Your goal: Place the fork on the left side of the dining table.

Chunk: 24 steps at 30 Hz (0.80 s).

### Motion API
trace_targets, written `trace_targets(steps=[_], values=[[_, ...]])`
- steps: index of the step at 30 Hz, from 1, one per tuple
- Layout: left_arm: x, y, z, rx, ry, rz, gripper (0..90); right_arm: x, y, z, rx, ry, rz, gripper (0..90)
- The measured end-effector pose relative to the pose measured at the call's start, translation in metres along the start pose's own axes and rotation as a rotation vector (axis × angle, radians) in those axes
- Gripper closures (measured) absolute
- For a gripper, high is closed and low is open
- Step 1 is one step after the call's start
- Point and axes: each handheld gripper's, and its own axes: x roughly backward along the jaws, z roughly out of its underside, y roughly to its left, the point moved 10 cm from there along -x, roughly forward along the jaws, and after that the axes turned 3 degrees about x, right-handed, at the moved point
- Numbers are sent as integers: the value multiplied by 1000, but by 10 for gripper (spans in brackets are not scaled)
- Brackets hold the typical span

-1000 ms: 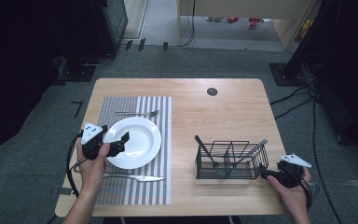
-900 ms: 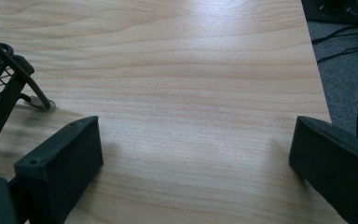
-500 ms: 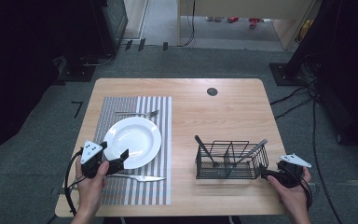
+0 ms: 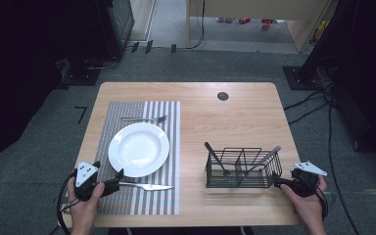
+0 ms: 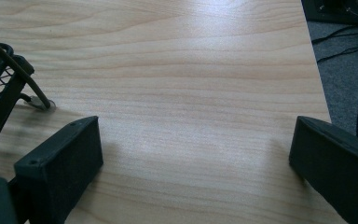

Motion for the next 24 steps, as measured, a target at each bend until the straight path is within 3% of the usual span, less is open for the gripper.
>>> trace_targets(steps=[4, 12, 17, 24], values=[[3, 11, 7, 27, 9, -9, 96, 0, 0, 0, 0, 0, 0, 27], [10, 30, 30, 24, 61, -34, 96, 0, 0, 0, 0, 0, 0, 27], [12, 36, 43, 12, 104, -38, 96, 0, 0, 0, 0, 0, 0, 27], [11, 41, 56, 25, 151, -54, 97, 0, 0, 0, 0, 0, 0, 27]])
